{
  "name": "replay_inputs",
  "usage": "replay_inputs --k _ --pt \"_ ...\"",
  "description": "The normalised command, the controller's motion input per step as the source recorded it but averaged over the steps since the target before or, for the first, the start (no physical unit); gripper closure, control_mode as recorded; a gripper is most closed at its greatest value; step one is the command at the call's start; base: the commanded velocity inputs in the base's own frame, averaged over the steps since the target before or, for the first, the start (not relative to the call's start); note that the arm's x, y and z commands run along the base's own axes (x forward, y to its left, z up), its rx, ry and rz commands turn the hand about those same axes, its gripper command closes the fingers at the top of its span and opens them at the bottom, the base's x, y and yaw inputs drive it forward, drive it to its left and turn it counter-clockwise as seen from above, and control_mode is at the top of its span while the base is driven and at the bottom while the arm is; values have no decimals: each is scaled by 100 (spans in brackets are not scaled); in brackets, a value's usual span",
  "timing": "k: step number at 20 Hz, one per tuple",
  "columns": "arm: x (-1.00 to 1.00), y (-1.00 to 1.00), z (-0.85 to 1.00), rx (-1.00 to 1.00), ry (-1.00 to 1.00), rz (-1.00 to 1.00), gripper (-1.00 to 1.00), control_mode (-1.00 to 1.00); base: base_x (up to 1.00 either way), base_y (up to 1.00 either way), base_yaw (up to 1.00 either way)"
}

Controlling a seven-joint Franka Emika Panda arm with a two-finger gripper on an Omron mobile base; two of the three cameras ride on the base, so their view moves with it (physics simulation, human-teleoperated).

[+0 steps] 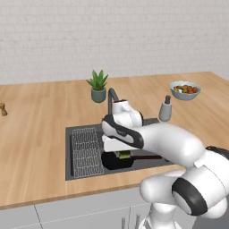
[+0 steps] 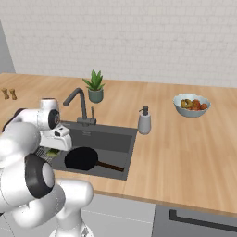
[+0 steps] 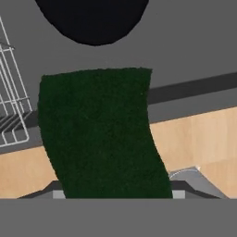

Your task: Pick the pan and sponge and place them into the sink. Then turn on the water.

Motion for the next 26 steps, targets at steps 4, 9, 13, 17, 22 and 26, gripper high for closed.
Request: replay_inputs --k 4,9,13,17,22,26 --pt "7 -100 0 0 11 0 100 -100 0 0 0" --pt "46 -100 -9 0 7 0 100 -100 0 0 0" --pt "71 -71 -38 0 0 0 100 -100 0 0 0" --pt "66 -32 -66 0 -1 1 100 -100 0 0 0" --pt "32 2 -64 0 -1 4 100 -100 0 0 0" --pt "20 6 -35 0 0 1 100 -100 0 0 0"
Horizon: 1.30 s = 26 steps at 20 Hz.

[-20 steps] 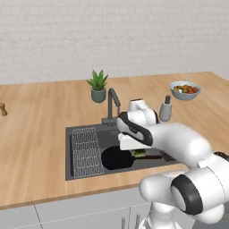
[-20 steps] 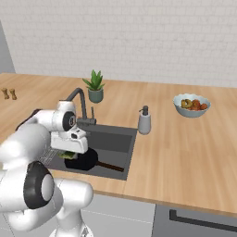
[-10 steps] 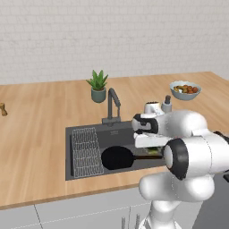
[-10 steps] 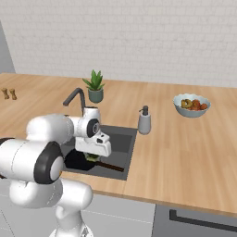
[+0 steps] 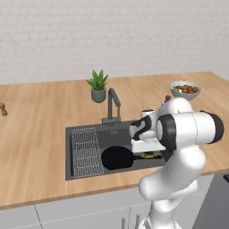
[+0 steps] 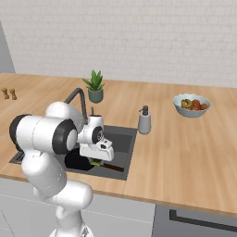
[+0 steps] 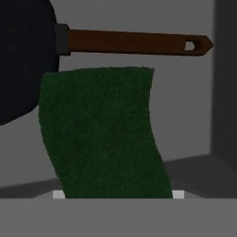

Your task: Pick the pan and sponge and place them into the sink. Then turn on the water.

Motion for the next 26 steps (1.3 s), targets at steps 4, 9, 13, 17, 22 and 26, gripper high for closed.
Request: replay_inputs --k 4,9,13,17,22,26 --pt "16 0 -23 0 0 0 100 -100 0 0 0" --pt "21 0 -30 0 0 0 100 -100 0 0 0" --pt "25 0 -28 1 0 0 100 -100 0 0 0" --pt "25 0 -16 1 -1 0 100 -100 0 0 0" --pt "26 0 -22 3 -3 0 100 -100 0 0 0" --pt "24 0 -27 1 -2 0 100 -100 0 0 0"
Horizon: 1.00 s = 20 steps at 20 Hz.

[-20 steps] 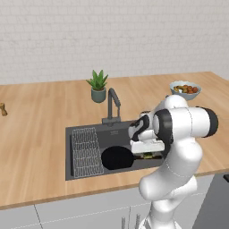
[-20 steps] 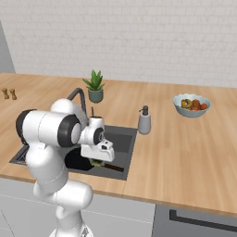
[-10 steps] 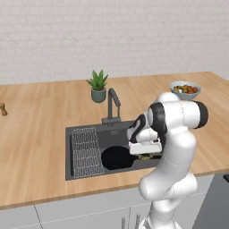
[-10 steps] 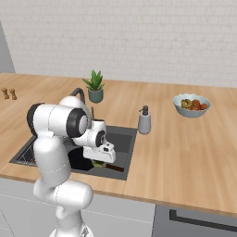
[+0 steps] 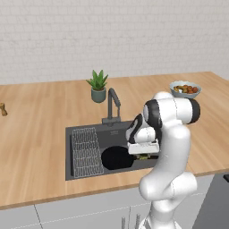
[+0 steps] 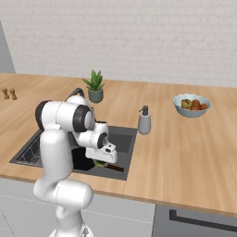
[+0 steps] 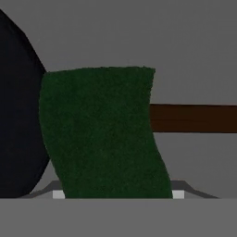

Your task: Pick the pan and sponge and place them into the sink. Then turn on the water.

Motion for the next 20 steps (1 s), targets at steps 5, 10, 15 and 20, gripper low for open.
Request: replay_inputs --k 5,10,15,20 --pt "19 0 -20 0 0 0 100 -100 0 0 0" --pt "23 2 -27 0 0 0 100 -100 0 0 0" --pt "19 0 -22 0 0 0 100 -100 0 0 0" --pt "3 0 -3 0 0 0 -100 -100 0 0 0"
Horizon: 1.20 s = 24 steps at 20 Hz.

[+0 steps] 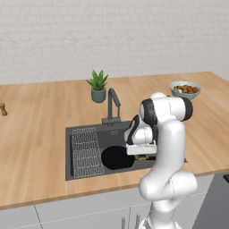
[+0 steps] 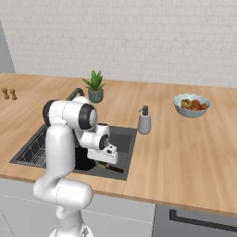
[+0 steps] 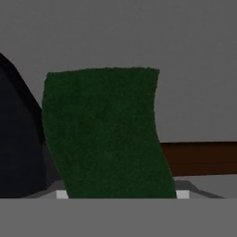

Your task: Pick the pan and sponge and place them into the sink. Then turn on the water.

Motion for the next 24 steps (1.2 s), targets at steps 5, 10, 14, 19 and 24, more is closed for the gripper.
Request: replay_inputs --k 5,10,14,19,24 --pt "0 0 6 0 0 0 -100 -100 0 0 0" --pt "0 0 58 1 0 0 -100 -100 0 0 0" --pt "-5 0 90 3 -2 0 -100 -100 0 0 0" --pt "-12 0 100 2 0 0 -100 -100 0 0 0" --pt "-18 0 100 9 -3 0 -100 -100 0 0 0"
